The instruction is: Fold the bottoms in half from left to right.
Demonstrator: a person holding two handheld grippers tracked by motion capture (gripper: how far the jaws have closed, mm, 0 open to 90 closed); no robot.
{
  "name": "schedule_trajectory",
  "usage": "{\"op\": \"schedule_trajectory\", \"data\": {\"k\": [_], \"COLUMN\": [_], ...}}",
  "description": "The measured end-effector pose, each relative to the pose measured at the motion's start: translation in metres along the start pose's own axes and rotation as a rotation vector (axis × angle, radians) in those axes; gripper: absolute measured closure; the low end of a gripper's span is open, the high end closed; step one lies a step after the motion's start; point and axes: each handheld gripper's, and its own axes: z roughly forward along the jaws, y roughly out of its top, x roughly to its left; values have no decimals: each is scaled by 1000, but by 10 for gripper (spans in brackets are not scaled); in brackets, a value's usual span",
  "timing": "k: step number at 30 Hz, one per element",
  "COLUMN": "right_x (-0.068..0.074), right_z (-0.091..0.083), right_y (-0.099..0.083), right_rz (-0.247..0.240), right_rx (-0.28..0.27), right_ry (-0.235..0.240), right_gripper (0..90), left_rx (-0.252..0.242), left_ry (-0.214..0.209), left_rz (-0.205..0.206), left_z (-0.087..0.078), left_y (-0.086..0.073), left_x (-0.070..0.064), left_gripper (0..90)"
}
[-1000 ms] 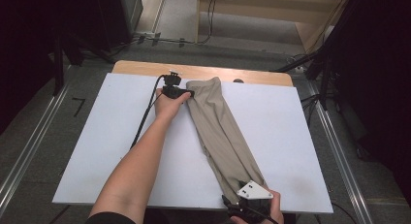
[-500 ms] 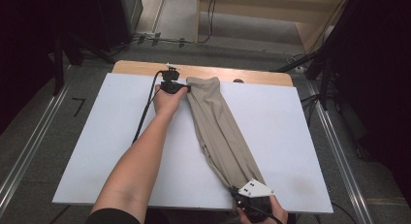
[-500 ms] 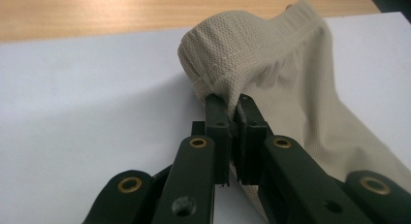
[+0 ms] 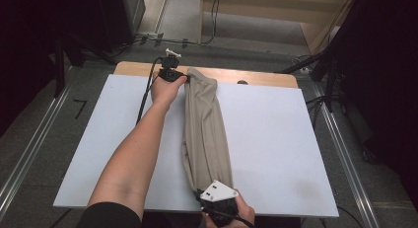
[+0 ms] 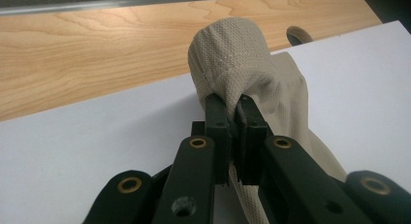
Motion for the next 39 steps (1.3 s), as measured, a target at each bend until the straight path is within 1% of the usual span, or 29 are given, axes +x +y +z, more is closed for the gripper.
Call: {"op": "schedule_trajectory", "data": {"k": [3,4,5,7,8,9,10,11,12,13,14,15,17,18,20,21,22,24,25,27,28,30,32,33,34,35,37,38,39], "right_x": [7,10,12,16,18,18,17,15,13,10,5,0,-14,-22,-39,-47,-54,-70,-75,-82,-84,-83,-76,-73,-70,-68,-64,-61,-58], "right_z": [7,9,10,14,17,19,19,19,16,11,6,0,-12,-19,-29,-33,-35,-39,-40,-40,-39,-37,-36,-36,-36,-36,-35,-34,-33], "right_y": [10,13,16,21,22,23,23,23,23,20,17,14,6,2,-5,-8,-10,-15,-16,-19,-20,-24,-27,-29,-31,-33,-38,-40,-43], "right_rz": [-2,-3,2,13,14,9,18,28,25,14,2,-2,-5,-3,31,51,64,105,113,123,123,137,113,94,90,87,93,96,93], "right_rx": [-9,-10,-11,-15,-20,-31,-34,-39,-40,-52,-70,-83,-103,-115,-132,-135,-141,-143,-144,-147,-145,-138,-116,-113,-105,-104,-94,-88,-80], "right_ry": [14,19,21,20,32,45,61,97,118,117,101,91,83,72,81,82,79,71,67,54,48,52,41,31,29,33,51,57,65], "right_gripper": [868,868,867,862,853,806,653,464,354,305,258,226,195,190,173,166,160,148,135,129,126,85,78,78,78,79,191,261,372], "left_rx": [4,7,10,20,5,-21,-53,-61,-64,-79,-94,-103,-126,-136,-173,-191,-220,-231,-234,-216,-220,-212,-214,-215,-208,-195,-167,-143,-123], "left_ry": [4,2,-12,-8,-23,-47,-64,-85,-116,-135,-147,-168,-212,-237,-269,-288,-312,-315,-314,-311,-336,-365,-380,-400,-405,-397,-392,-386,-363], "left_rz": [-8,-7,-5,2,0,-11,-27,-37,-38,-39,-34,-24,16,34,61,66,67,106,132,171,180,199,213,203,203,216,225,228,235], "left_z": [-1,0,1,3,2,2,-1,-3,-7,-12,-18,-23,-36,-44,-61,-68,-79,-93,-102,-112,-119,-130,-138,-141,-143,-144,-147,-149,-153], "left_y": [0,0,-1,-3,-4,-6,-8,-9,-10,-13,-16,-20,-33,-41,-59,-66,-79,-97,-110,-130,-147,-174,-204,-218,-232,-246,-268,-276,-281], "left_x": [6,8,10,12,14,16,17,17,18,17,16,15,11,9,6,5,3,-4,-10,-21,-29,-41,-51,-56,-60,-64,-72,-76,-80], "left_gripper": [866,867,868,866,861,835,742,594,489,410,345,304,218,202,158,157,155,154,148,146,146,146,146,146,146,146,146,147,157]}}
